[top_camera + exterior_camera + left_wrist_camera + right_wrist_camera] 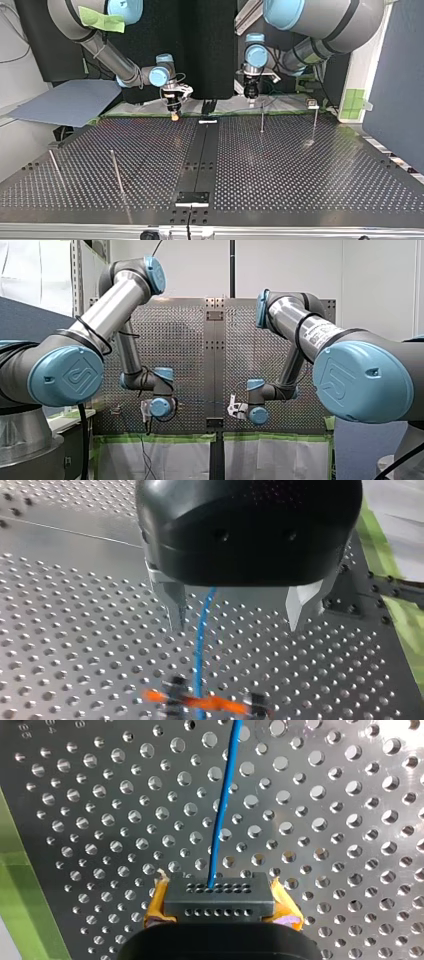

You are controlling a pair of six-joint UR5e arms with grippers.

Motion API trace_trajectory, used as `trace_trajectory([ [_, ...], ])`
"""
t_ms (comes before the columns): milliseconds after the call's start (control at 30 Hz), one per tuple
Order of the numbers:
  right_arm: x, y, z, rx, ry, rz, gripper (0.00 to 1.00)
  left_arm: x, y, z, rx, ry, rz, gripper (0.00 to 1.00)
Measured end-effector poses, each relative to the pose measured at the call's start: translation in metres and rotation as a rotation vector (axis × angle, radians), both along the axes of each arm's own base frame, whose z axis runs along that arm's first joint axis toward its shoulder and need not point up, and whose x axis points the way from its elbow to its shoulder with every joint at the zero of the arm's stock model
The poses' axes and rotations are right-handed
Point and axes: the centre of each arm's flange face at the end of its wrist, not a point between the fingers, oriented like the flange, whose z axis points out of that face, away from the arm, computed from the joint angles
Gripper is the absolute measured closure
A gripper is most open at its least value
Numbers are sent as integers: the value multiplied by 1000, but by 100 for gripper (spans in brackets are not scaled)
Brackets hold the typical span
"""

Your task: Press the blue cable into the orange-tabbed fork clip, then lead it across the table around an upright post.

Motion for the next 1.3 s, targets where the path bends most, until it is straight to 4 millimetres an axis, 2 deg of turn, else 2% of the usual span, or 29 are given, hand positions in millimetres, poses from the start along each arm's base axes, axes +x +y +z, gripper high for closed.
trace_trajectory([
  [133, 1, 1, 0, 1, 1, 3, 100, 11, -2, -11, 5, -1, 15, 0],
  [333, 2, 2, 0, 0, 0, 5, 100, 20, -3, -12, 6, -13, 35, 0],
  [667, 2, 1, 0, -2, -2, 9, 100, 19, -6, -11, 32, -11, 31, 0],
  [1000, 1, 0, -1, -4, -3, 8, 100, 17, -22, -7, 60, -63, -10, 0],
  [1300, 0, 0, -2, -2, -3, 8, 100, 17, -19, -7, 62, -62, 35, 0],
])
